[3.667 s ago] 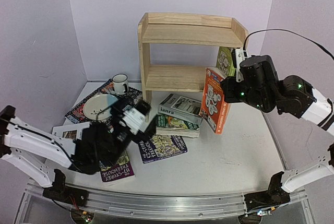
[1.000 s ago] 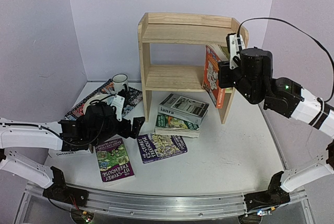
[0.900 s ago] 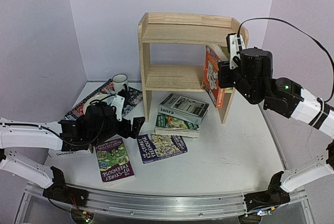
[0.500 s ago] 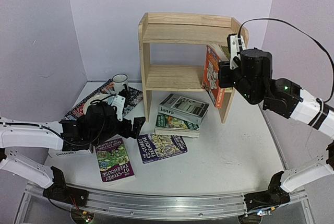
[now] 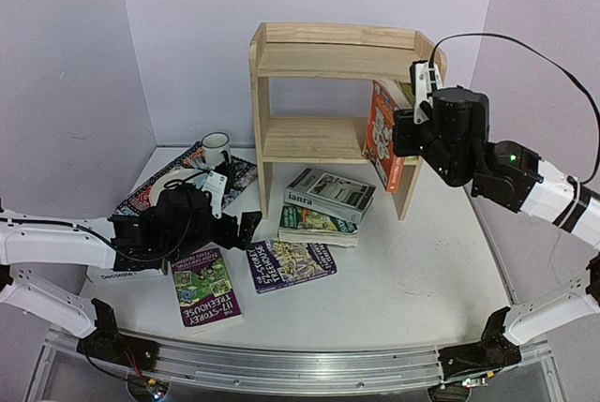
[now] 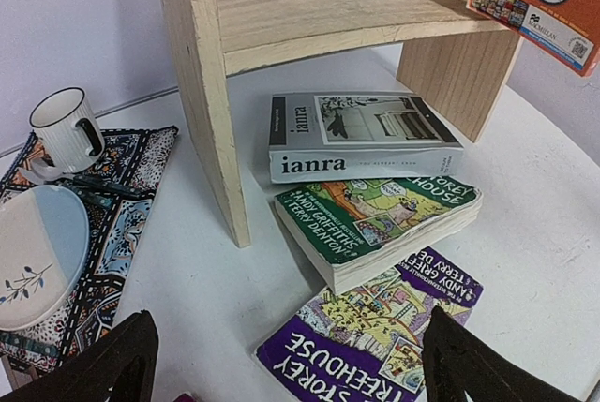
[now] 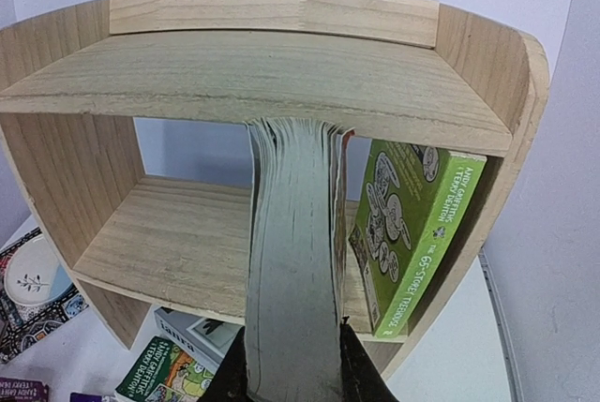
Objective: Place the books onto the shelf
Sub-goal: Place the book on the shelf.
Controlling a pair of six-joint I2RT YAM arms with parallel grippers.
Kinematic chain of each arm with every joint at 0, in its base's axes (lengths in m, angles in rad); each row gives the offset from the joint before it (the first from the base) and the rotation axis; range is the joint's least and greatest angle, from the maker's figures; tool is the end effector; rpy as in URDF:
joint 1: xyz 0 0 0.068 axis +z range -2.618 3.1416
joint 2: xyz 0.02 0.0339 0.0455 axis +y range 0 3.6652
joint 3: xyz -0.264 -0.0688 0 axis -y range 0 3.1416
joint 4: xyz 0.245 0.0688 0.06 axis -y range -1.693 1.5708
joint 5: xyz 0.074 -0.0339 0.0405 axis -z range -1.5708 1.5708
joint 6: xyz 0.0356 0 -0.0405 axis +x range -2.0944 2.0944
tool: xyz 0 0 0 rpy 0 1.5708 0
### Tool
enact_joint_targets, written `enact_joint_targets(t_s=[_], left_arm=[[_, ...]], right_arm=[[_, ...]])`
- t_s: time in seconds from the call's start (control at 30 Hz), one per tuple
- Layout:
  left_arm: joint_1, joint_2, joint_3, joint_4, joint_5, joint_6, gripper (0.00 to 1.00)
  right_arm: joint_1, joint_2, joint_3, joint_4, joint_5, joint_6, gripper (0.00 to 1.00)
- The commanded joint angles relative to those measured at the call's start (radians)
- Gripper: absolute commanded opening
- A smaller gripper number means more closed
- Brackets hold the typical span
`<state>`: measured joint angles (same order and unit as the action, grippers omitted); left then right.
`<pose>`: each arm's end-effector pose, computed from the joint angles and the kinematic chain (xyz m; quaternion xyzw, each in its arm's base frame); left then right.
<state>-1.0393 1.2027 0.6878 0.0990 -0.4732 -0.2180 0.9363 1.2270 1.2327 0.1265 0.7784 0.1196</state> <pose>0.1480 -0.2198 0.2487 0.2078 0.7979 -0.1532 0.5447 0.1826 0.2060 0.4365 0.0199 0.6728 0.1347 0.7272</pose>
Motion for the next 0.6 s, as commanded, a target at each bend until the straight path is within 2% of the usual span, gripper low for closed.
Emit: enact_joint_targets(t_s=[0.0, 0.57], left_arm=[[0.005, 0.007, 0.054, 0.007, 0.002, -0.014, 0.99], [0.004, 0.025, 0.068, 0.007, 0.004, -0.011, 0.99]], right_arm=[[-0.039, 0.013, 0.033, 0.094, 0.037, -0.007, 0.00], [-0.086, 0.052, 0.093, 0.093, 0.010, -0.017, 0.00]])
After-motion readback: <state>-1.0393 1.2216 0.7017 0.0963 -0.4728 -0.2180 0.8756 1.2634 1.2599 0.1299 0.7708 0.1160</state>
